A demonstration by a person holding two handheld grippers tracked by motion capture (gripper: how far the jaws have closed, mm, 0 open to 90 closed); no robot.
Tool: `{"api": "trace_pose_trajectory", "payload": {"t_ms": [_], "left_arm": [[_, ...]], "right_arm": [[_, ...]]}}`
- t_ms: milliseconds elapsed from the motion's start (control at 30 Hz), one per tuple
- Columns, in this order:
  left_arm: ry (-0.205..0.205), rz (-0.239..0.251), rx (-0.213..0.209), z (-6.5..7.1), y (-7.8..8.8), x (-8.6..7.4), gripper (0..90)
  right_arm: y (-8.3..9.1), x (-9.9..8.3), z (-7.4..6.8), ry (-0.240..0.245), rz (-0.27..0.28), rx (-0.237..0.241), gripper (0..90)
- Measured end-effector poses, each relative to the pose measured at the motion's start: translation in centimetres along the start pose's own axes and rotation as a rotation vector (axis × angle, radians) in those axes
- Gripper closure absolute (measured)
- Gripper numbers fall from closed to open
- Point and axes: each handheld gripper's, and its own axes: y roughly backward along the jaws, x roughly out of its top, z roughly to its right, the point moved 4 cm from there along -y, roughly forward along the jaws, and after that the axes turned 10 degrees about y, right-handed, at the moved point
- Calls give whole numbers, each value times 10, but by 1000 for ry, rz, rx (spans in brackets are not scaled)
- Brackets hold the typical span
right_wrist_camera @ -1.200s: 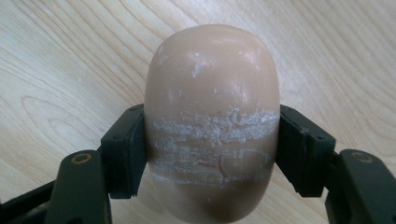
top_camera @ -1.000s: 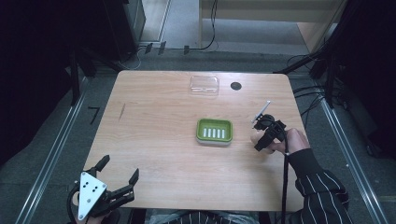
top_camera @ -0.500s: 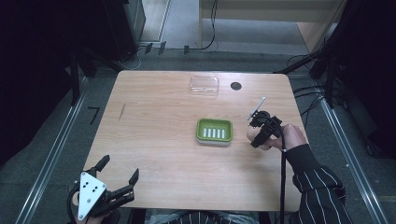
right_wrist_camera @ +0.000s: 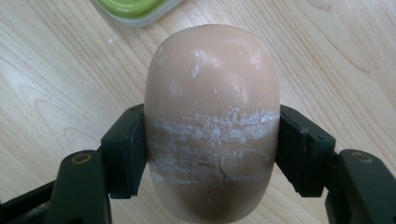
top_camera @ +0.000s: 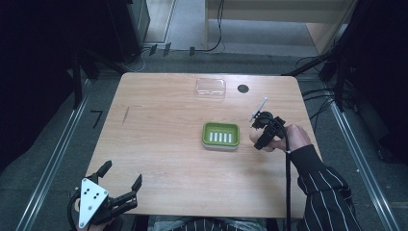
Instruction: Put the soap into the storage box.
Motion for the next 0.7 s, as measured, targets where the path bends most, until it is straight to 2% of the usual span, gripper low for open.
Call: {"api": "trace_pose_trajectory", "payload": {"t_ms": [500, 700], "left_arm": [[-7, -4, -1, 0, -1, 0, 96], [3, 0, 2, 0, 0, 0, 96]], "right_arm": [[3, 13, -2, 49, 7, 2, 334], [4, 21, -2, 78, 8, 4, 335]]}}
